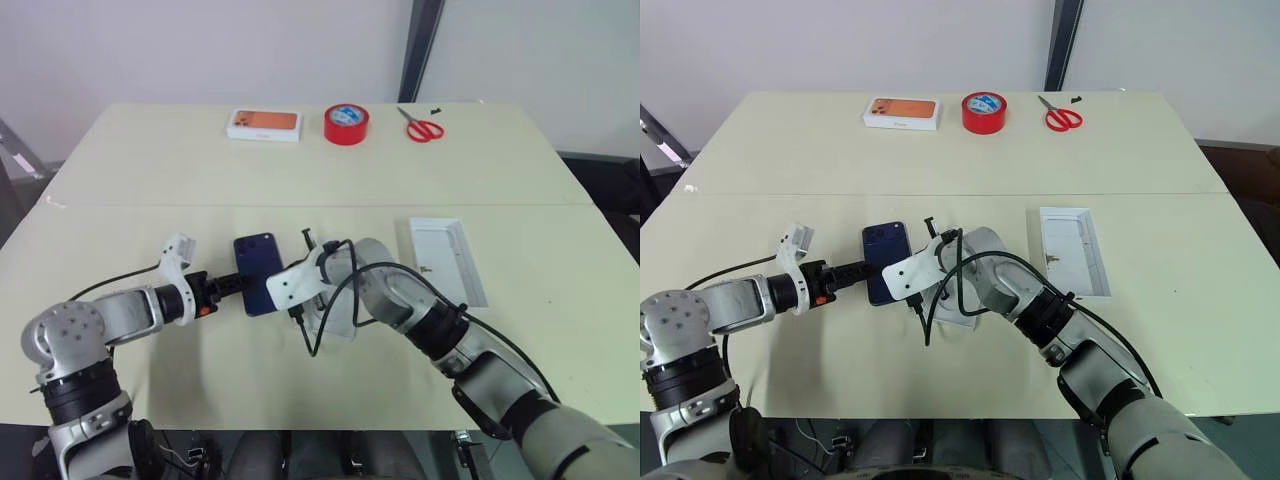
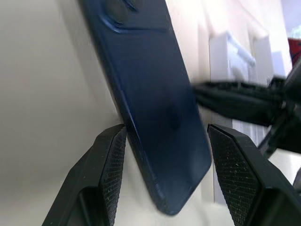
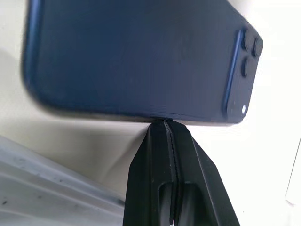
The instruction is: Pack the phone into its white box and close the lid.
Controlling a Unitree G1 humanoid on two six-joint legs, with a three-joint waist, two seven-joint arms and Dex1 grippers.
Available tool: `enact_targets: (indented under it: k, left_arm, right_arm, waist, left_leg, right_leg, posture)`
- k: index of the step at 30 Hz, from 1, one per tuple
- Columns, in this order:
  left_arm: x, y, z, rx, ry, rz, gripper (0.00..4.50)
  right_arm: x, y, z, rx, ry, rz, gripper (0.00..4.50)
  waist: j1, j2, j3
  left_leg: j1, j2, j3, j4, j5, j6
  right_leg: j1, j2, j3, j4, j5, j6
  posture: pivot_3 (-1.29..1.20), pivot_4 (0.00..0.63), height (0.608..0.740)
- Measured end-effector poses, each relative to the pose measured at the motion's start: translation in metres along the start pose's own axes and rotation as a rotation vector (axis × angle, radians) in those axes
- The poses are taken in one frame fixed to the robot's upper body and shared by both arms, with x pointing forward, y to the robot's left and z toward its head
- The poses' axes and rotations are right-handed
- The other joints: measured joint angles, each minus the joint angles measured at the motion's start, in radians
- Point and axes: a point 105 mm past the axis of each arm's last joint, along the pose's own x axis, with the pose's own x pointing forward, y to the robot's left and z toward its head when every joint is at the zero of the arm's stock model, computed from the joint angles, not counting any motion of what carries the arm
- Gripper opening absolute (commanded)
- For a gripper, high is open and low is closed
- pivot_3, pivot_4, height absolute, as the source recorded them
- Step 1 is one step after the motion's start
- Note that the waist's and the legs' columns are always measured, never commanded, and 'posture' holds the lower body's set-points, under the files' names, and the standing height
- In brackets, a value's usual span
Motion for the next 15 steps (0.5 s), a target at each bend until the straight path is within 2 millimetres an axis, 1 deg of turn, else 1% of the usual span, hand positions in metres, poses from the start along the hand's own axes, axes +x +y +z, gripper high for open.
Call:
enact_targets:
  k: [9, 15]
  left_arm:
    - [0.000, 0.002, 0.000, 0.000, -0.002, 0.027, 2.89]
    - [-0.007, 0.009, 0.011, 0.036, -0.011, 0.094, 2.89]
  right_arm:
    - [0.000, 0.000, 0.000, 0.003, 0.000, -0.003, 0.00]
    - [0.002, 0.000, 0.005, 0.003, -0.014, -0.003, 0.00]
  waist:
    - [-0.001, 0.000, 0.000]
    - [-0.005, 0.000, 0.000]
  left_leg:
    - [0.000, 0.000, 0.000, 0.000, 0.000, 0.000]
    - [0.000, 0.000, 0.000, 0.000, 0.000, 0.000]
  right_leg:
    - [0.000, 0.000, 0.000, 0.000, 0.000, 0.000]
    - [0.000, 0.001, 0.000, 0.000, 0.000, 0.000]
  posture:
    - [0.00, 0.150, 0.740]
    - [0.00, 0.150, 0.740]
